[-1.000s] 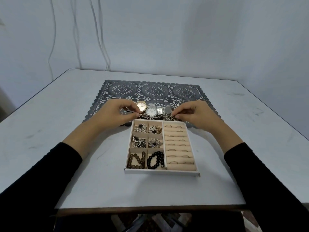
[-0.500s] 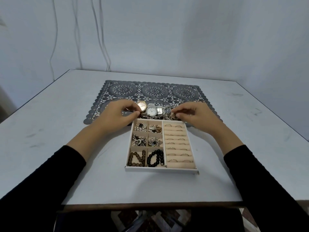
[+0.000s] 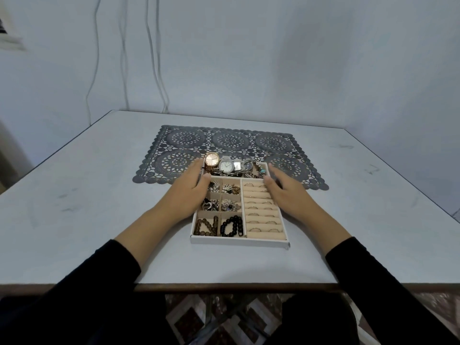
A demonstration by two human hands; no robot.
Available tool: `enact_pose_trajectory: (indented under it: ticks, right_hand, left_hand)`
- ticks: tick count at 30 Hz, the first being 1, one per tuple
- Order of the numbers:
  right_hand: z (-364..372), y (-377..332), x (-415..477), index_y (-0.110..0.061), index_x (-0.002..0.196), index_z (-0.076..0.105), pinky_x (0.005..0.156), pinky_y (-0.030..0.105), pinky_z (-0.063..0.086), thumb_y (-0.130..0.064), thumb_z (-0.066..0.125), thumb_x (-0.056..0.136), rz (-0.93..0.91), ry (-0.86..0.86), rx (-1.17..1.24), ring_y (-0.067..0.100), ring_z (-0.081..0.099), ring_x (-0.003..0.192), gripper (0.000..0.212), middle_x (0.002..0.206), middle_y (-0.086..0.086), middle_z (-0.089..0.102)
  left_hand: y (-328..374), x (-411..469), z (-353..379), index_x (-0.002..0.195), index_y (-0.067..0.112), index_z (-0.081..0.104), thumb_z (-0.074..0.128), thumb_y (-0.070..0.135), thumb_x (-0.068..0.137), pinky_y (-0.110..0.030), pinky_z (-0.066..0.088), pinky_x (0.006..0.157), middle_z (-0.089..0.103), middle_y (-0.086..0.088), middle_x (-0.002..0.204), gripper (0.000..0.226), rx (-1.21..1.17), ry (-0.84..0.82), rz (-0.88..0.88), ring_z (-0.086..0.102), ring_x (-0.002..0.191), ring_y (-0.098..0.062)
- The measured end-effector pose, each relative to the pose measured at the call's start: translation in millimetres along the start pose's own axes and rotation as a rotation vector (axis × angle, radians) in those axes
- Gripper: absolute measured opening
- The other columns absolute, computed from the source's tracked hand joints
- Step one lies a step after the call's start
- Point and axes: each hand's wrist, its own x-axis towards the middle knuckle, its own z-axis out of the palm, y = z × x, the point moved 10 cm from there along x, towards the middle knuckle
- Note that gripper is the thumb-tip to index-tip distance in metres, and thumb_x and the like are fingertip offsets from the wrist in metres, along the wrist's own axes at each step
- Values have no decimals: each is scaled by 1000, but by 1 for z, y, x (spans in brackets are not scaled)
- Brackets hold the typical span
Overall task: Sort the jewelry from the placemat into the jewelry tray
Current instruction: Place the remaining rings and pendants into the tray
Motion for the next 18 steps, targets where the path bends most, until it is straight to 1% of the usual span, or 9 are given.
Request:
enact_pose_trajectory:
  ticks: [2,4,5,7,8,9,13,16,18]
  right_hand:
    - [4,-2,-7,-25,148,29,99,29,36,-39,32,102,-5,-28,-1,16,45,127,48,145,-1,45]
    - [5,-1,-11,-26,151,25,107,32,31,-40,30,103,11,-36,1,18,37,136,50,150,-1,39]
    - [6,0,-12,-26,151,23,110,33,28,-40,30,103,18,-37,3,18,32,140,51,152,-2,35]
    - [7,-1,-15,-25,152,21,114,32,22,-40,28,103,29,-39,4,18,24,144,51,155,-2,29]
    - [7,-1,-16,-24,152,20,114,31,21,-39,27,104,31,-38,-1,18,23,144,51,156,-1,28]
    - [7,-2,-17,-24,152,19,113,29,20,-38,26,104,30,-35,-7,17,24,144,51,156,-1,27]
    - [8,-7,-19,-22,153,16,109,26,24,-38,24,104,35,-44,-31,19,29,141,51,155,1,29]
    - [9,-7,-18,-22,153,15,109,27,25,-38,23,104,30,-47,-46,20,29,141,52,155,2,29]
    - [9,-6,-16,-22,153,14,108,27,26,-38,23,104,30,-50,-55,20,30,141,52,154,2,30]
  left_hand:
    - [-1,-6,5,156,16,13,28,32,106,-20,6,114,11,4,163,55,-23,-22,-19,11,149,-8]
    - [-2,-12,8,156,16,13,27,30,106,-18,6,113,11,5,163,54,-42,-32,-34,11,149,-7]
    - [-3,-13,9,156,16,16,27,30,106,-21,8,116,15,4,162,53,-36,-38,-41,14,149,-9]
    - [-4,-15,9,152,13,26,26,32,103,-34,19,121,29,-5,159,53,-26,-46,-53,27,145,-18]
    - [-4,-15,8,150,12,30,26,32,102,-39,24,119,35,-10,155,52,-23,-46,-60,33,142,-22]
    - [-3,-16,8,150,12,31,26,29,102,-40,26,118,37,-11,154,51,-16,-44,-63,34,141,-23]
    - [1,-16,7,154,13,23,26,22,105,-28,16,119,22,-2,161,50,20,-22,-43,20,148,-14]
    - [0,-13,9,155,13,21,25,22,105,-22,12,116,19,-1,162,50,35,-24,-45,18,148,-12]
    - [-2,-11,9,155,13,20,25,23,105,-21,12,116,18,0,162,51,25,-25,-57,17,148,-10]
